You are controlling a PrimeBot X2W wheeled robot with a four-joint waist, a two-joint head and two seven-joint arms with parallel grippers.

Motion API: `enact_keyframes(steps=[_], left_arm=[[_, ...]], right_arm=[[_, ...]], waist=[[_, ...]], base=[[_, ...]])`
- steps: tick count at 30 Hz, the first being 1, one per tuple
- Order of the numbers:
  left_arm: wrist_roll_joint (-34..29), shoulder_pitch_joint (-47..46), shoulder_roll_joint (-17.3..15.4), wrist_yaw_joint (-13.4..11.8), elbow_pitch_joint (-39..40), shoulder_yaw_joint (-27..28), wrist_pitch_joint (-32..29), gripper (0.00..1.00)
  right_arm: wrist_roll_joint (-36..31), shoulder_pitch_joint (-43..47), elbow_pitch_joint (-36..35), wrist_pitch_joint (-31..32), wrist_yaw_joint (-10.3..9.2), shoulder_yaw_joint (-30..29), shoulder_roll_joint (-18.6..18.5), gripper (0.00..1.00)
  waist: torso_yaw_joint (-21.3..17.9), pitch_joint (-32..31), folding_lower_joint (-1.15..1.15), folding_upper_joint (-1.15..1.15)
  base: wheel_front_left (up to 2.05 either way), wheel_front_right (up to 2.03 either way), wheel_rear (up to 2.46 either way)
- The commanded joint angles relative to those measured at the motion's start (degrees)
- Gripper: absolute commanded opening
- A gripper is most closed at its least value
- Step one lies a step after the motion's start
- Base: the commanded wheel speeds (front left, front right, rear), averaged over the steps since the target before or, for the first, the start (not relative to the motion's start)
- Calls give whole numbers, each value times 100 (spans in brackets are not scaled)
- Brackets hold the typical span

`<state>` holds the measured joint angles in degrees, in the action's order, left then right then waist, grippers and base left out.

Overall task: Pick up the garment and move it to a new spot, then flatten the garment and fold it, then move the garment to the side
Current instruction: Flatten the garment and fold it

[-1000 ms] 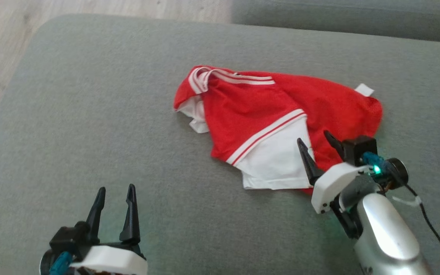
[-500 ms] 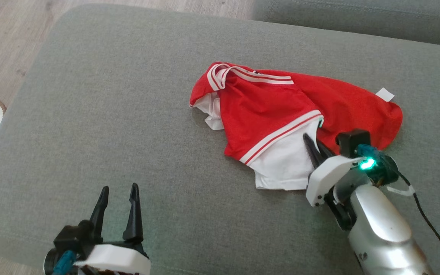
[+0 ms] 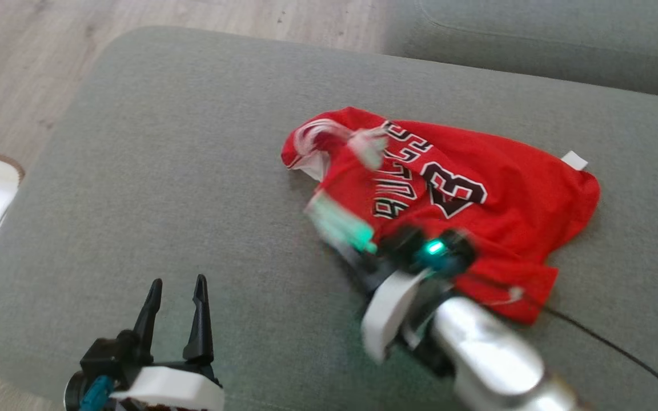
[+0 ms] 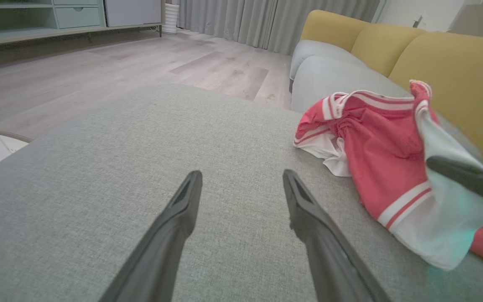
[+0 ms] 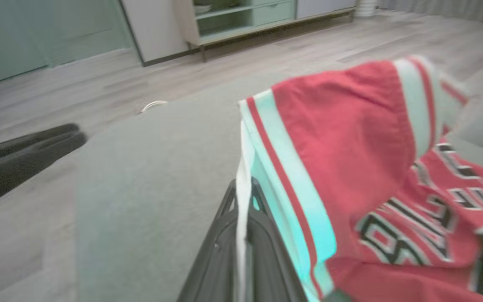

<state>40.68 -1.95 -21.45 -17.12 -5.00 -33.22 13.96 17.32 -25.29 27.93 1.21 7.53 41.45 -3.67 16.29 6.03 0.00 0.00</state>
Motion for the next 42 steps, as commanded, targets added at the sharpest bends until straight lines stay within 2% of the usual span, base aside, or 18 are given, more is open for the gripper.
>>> enact_keyframes(steps=[1,6,7,8,12,15,19,22,23,26,34,38,42], left_arm=[[-39,-102,-145,-21,186,251,78,100],[-17,-28,-209,-88,257,322,74,100],[-14,-13,-222,-99,271,338,75,100],[-9,1,-233,-106,284,352,76,100],[0,51,-254,-136,322,404,79,100],[6,87,-242,-141,328,422,83,100],[-23,95,-188,-114,330,373,86,100],[-46,88,-155,-101,325,310,78,100],[-46,88,-155,-101,325,310,78,100],[-71,68,-112,-78,317,230,62,100],[-108,28,-8,-13,242,43,23,100],[-106,-7,-1,11,218,46,29,100],[-113,-76,4,30,196,60,36,100]], right_arm=[[70,-57,-218,50,-4,218,80,0],[418,-92,-259,273,-4,1123,80,0],[425,-107,-224,271,-4,1231,80,36],[438,-118,-213,234,-4,1331,80,100],[679,-82,-232,13,-4,1403,80,100],[630,-100,-172,-180,-4,1152,80,100],[284,95,-71,-525,-4,256,80,100],[-31,340,-92,-643,-4,-405,80,100],[-31,340,-92,-643,-4,-405,80,100],[-417,712,-226,-719,-4,-1165,80,100],[-1199,2108,-1230,-387,-4,-2928,80,100],[-1332,2522,-1600,-93,-4,-3322,80,100],[-1238,2565,-1583,118,-4,-3506,80,100]], waist=[[68,-34,0,0],[239,-45,0,0],[265,-43,0,0],[282,-41,0,0],[286,-37,0,0],[191,-65,0,0],[-54,-148,0,0],[-217,-203,0,0],[-217,-203,0,0],[-349,-249,0,0],[-579,-247,0,0],[-616,-179,0,0],[-586,-82,0,0]], base=[[0,0,0],[0,0,0],[0,0,0],[0,0,0],[0,0,0],[0,0,0],[0,0,0],[0,0,0],[0,0,0],[0,0,0],[0,0,0],[0,0,0],[0,0,0]])
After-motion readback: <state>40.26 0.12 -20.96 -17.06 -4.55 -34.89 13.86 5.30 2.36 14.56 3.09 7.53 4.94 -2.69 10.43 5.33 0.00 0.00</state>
